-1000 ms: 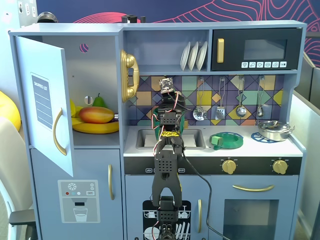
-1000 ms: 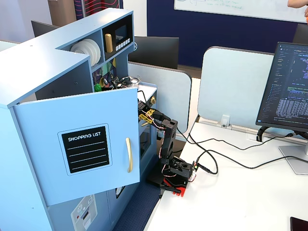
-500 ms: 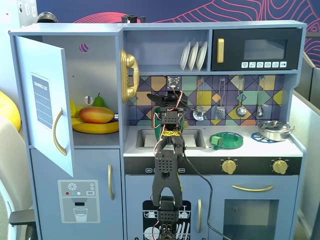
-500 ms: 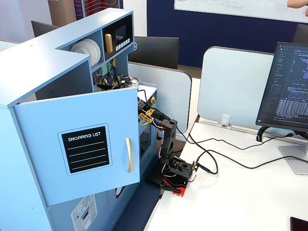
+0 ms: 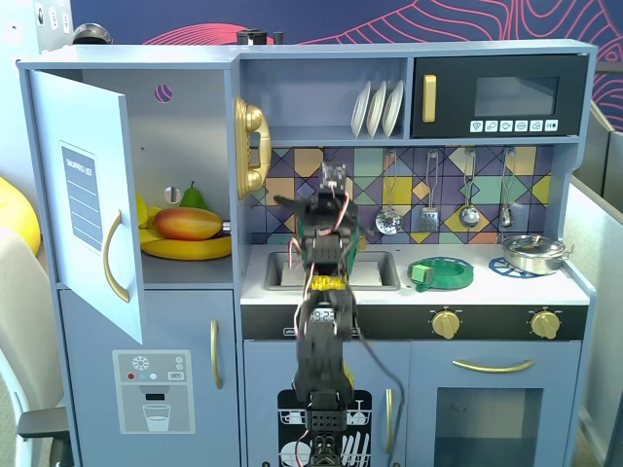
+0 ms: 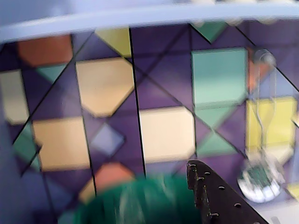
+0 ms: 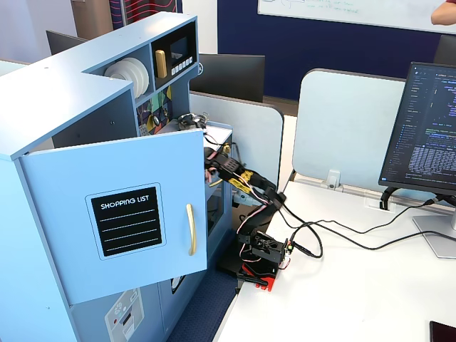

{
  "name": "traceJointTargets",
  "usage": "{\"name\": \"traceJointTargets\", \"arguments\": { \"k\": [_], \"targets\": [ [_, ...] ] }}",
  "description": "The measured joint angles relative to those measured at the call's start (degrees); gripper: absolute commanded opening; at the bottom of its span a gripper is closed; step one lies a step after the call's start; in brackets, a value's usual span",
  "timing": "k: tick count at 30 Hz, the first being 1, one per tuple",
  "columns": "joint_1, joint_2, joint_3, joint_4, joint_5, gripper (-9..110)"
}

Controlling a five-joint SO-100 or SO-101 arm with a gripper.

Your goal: Pick up the green pineapple from the left cabinet and place it in the green recipient

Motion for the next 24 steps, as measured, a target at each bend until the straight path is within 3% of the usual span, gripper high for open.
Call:
{"name": "traceJointTargets", "arguments": {
  "k": [13, 24],
  "targets": [
    [-4.7, 40.4, 44.2, 0.0, -2.7, 65],
    [-5.5, 50.4, 63.1, -2.8, -3.8, 67]
  ]
}}
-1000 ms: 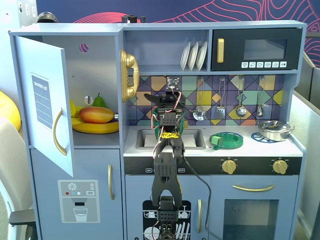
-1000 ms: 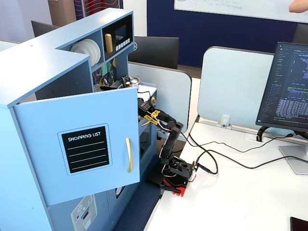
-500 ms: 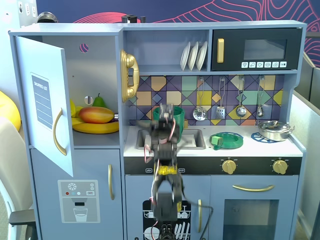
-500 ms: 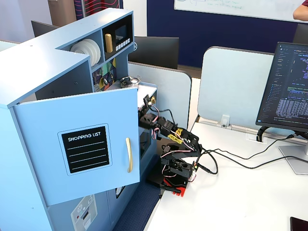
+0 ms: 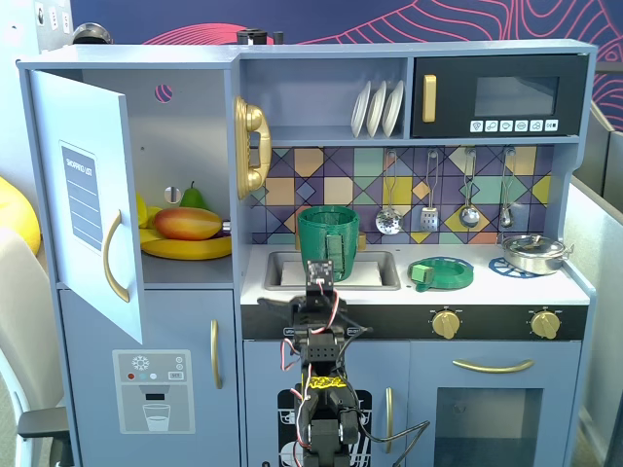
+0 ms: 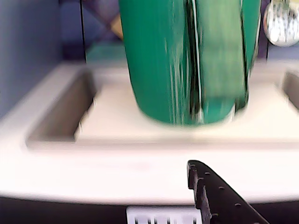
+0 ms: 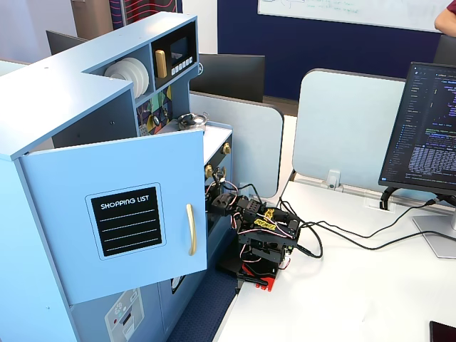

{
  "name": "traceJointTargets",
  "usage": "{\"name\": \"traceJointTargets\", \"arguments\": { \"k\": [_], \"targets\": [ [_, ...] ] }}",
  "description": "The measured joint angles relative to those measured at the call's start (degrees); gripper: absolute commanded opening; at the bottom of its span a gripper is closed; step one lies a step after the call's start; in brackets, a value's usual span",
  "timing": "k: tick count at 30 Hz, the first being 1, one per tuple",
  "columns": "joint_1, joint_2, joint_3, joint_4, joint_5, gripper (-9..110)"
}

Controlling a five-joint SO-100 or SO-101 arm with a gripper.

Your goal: Pick up the green pineapple from the left cabinet and place it in the green recipient

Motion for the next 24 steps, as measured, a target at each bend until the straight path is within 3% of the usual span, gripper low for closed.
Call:
{"name": "traceJointTargets", "arguments": {
  "k": [7, 24],
  "targets": [
    [-1.5, 0.2, 1.7, 6.1, 0.0, 68],
    [-1.8, 0.3, 1.7, 55.6, 0.8, 56]
  ]
}}
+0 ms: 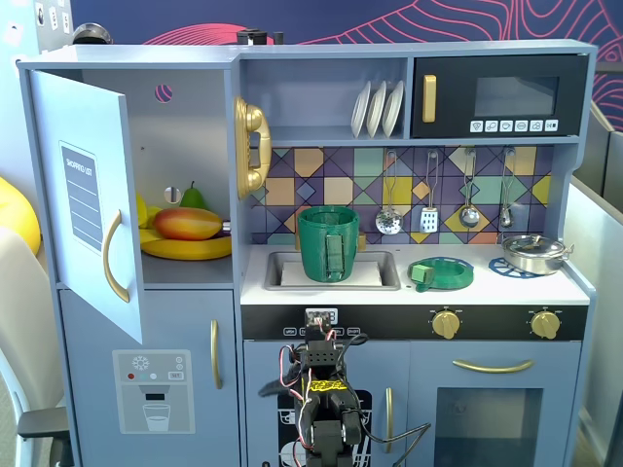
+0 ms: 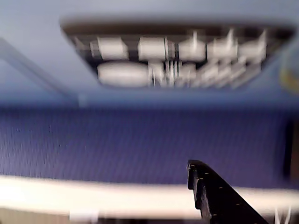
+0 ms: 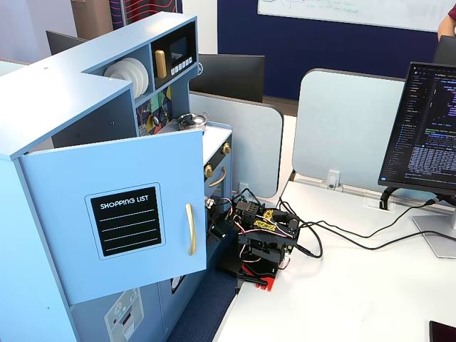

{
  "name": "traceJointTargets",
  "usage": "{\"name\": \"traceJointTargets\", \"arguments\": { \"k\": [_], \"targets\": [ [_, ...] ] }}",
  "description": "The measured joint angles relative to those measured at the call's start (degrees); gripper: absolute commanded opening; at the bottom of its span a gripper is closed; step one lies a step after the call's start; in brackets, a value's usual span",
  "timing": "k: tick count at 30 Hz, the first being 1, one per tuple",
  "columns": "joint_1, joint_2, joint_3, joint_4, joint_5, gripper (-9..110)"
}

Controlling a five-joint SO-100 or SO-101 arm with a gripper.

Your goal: Pick up the green pineapple from the left cabinet and place it in the green recipient

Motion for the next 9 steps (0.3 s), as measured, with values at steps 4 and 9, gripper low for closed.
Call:
{"name": "traceJointTargets", "arguments": {
  "k": [4, 9],
  "targets": [
    [0.0, 0.4, 0.0, 7.8, 0.1, 52],
    [0.0, 1.4, 0.0, 14.9, 0.1, 46]
  ]
}}
